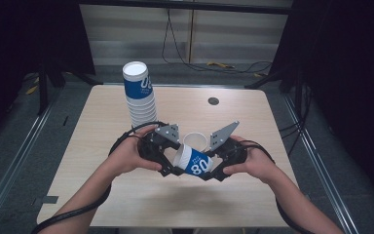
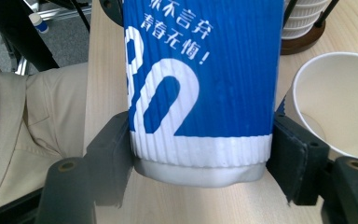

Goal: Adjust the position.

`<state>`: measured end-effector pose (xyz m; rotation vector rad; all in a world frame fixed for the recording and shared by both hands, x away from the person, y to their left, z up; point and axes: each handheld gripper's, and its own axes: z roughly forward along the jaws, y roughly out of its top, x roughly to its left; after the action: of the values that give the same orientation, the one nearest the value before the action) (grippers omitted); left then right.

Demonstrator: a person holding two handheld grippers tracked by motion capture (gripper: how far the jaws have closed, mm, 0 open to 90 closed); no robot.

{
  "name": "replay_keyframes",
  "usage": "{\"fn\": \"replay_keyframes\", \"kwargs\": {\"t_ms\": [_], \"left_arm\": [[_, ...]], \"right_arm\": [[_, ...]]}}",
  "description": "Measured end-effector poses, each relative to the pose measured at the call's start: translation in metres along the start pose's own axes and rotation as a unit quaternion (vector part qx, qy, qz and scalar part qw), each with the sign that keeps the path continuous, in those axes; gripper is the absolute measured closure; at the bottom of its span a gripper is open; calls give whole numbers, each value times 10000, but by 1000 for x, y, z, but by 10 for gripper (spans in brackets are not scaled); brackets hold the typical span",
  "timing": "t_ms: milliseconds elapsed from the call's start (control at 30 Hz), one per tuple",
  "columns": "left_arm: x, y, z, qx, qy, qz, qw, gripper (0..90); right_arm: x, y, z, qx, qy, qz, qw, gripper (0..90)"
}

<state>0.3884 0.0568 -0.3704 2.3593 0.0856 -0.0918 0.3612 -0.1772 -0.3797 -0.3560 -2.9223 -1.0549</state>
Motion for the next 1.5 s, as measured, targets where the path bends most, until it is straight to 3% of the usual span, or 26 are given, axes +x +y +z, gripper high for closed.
{"fn": "replay_keyframes", "kwargs": {"t_ms": [233, 267, 867, 1067, 1167, 1267, 1500], "left_arm": [[1, 3, -2, -102, 33, -2, 9999, 134], [0, 4, -2, -155, 55, -79, 9998, 135], [-8, 6, -9, 326, 66, 64, 9994, 204], [-7, 2, -13, 574, 121, 79, 9982, 209], [-7, 0, -13, 541, 144, 10, 9984, 210], [-7, -3, -12, 763, 262, 11, 9967, 209], [-5, -11, -12, 1207, 242, 76, 9924, 203]], "right_arm": [[0, -1, 3, 6, 3, 39, 10000, 299], [0, -1, 3, -3, -7, 52, 10000, 300], [6, 2, 14, 31, 87, 62, 9999, 296], [5, 1, 13, 13, 26, 146, 9999, 211], [5, 0, 10, -53, 10, 168, 9998, 206], [5, -1, 9, -28, -5, 136, 9999, 199], [3, -6, -3, -110, -92, 231, 9996, 174]]}}
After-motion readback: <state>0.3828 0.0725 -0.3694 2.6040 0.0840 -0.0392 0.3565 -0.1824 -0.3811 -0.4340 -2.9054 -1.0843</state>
